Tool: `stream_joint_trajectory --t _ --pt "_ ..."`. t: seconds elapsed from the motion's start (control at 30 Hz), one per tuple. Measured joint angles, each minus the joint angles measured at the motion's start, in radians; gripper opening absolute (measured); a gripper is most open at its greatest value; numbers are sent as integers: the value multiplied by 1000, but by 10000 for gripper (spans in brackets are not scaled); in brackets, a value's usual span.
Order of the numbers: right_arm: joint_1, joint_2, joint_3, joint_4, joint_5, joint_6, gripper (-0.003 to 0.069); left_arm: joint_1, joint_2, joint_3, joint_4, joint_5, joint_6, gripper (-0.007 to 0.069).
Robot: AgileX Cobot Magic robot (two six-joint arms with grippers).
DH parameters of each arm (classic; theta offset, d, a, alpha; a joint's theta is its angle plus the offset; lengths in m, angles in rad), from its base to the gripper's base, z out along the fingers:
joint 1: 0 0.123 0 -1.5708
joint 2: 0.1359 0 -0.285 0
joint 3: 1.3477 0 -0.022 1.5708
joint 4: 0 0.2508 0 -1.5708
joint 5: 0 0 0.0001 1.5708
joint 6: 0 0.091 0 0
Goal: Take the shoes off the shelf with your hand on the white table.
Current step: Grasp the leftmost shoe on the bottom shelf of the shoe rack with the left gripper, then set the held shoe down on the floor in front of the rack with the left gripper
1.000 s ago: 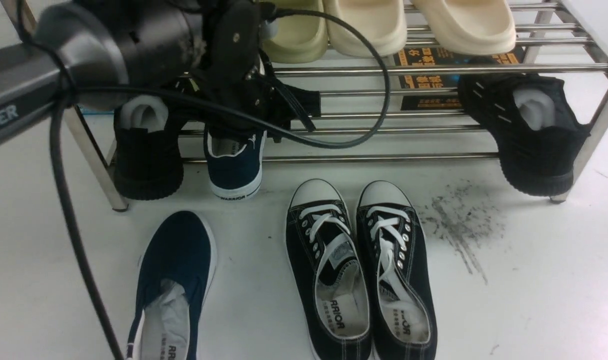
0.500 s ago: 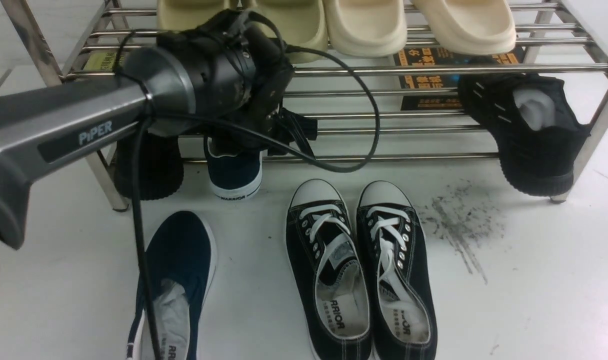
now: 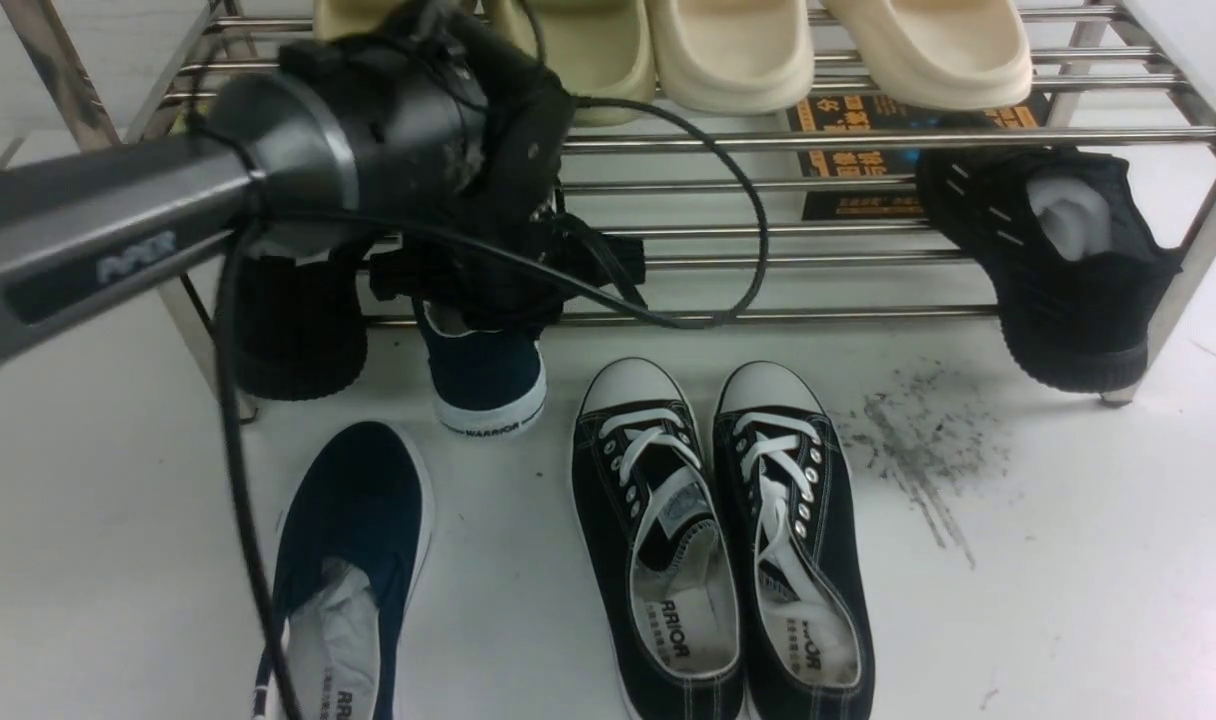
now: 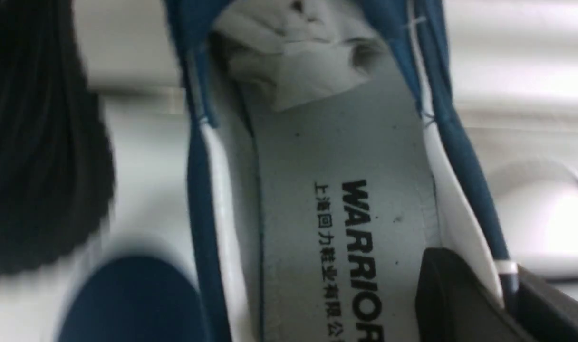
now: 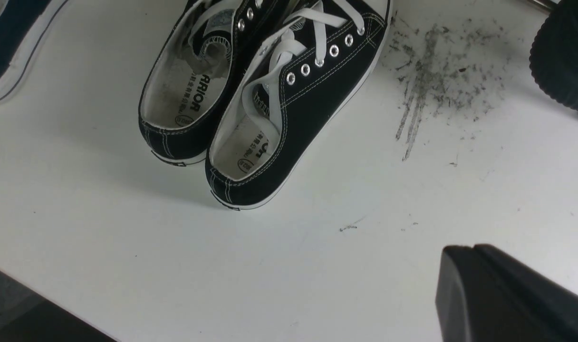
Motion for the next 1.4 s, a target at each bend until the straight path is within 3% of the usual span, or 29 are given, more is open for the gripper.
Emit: stream_joint_trajectory --t 0.1,0.27,0.37,0.53,0.97,1.23,1.4 --pt "0 0 0 0 0 0 -3 -55 -97 0 -63 92 12 41" --pt "0 0 0 0 0 0 -1 -181 -178 0 -49 204 -23 40" --pt "0 0 0 0 0 0 0 -305 -189 1 20 288 -101 40" --pt "0 0 0 -1 0 0 0 -428 -190 25 111 295 -193 40" --pt "0 0 0 -1 0 -3 0 -454 -232 271 148 261 -278 41" --pt "0 0 0 9 0 -3 0 -453 -245 405 166 103 -319 41" --pt "0 0 0 32 0 -3 0 -401 -245 478 142 -29 -323 41"
